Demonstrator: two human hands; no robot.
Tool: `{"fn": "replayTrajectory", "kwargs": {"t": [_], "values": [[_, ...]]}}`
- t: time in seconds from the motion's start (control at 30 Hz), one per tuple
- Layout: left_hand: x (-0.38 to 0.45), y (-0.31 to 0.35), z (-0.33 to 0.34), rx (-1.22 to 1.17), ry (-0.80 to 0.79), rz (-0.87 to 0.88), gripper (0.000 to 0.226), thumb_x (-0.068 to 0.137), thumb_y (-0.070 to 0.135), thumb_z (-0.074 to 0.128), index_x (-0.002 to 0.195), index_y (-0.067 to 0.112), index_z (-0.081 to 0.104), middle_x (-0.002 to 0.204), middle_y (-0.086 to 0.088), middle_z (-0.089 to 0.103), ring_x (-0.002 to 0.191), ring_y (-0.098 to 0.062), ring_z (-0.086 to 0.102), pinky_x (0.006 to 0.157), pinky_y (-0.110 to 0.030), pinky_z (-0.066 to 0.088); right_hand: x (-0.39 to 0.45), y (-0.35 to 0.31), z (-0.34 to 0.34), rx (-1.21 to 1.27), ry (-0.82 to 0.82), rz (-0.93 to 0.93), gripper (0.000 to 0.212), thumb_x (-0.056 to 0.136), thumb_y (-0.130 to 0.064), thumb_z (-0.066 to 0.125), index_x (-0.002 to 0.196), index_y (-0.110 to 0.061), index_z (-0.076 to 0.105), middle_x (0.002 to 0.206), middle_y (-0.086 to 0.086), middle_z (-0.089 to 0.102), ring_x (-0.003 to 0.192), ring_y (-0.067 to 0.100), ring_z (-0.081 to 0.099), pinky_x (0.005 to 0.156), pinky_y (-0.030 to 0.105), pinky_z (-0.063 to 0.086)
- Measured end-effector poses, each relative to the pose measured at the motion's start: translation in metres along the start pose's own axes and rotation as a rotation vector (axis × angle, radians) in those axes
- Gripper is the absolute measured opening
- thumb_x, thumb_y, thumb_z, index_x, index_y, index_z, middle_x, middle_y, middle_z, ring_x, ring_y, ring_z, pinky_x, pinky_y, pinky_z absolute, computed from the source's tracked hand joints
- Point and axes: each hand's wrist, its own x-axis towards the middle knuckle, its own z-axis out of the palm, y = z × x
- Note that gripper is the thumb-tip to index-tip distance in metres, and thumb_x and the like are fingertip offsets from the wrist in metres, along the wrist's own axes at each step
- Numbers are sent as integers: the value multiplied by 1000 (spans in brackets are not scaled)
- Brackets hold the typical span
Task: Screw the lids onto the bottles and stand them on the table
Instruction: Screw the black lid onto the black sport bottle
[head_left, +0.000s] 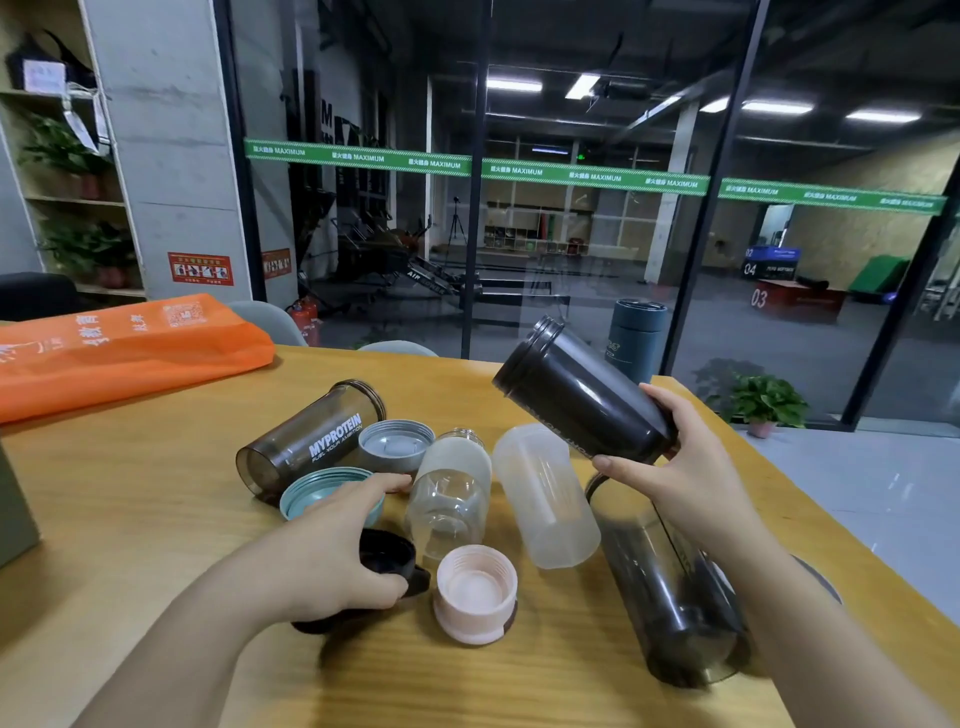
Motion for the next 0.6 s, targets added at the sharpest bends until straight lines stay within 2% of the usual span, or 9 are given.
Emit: {"fn": "replayTrajectory", "kwargs": {"t": [0.1,0.2,0.27,0.4,0.5,0.6], "values": [[-1,-1,-3,-46,-27,-6,83,75,38,70,139,51,19,131,20,35,119,0,41,74,-9,40,1,2,1,1,6,8,79,63,-23,87,126,-37,41,108,-29,50,100,-5,52,78,13,40],[-2,-3,-2,-74,-40,-12,84,73,38,70,138,53,18,137,20,33,120,-1,42,84,-14,44,2,5,3,-6,2,9,81,63,-23,87,129,-34,42,109,-27,50,101,0,52,78,13,39],[-3,-2,-1,-62,-36,-5,83,75,38,69,138,54,17,132,24,30,115,-1,42,77,-11,44,2,5,4,-6,0,8,80,63,-23,87,128,-35,42,109,-26,51,103,3,52,78,13,39],[-4,-1,-3,-60,-11,33,84,76,35,68,139,54,16,133,28,21,131,-2,25,82,-17,39,3,6,6,-6,-6,12,81,63,-21,87,129,-34,42,115,-16,53,105,7,52,77,13,40],[-7,1,-7,-84,-2,45,81,75,37,68,135,58,18,130,31,23,121,-1,32,70,-15,42,4,6,7,-1,-11,13,81,63,-22,87,129,-33,42,115,-16,53,104,5,53,77,14,40],[-8,-1,-13,-165,17,55,81,59,53,65,126,68,22,126,33,30,119,7,39,80,-14,42,5,6,6,-4,-9,14,81,63,-23,87,131,-32,42,110,-25,52,101,-2,52,78,13,40]]}}
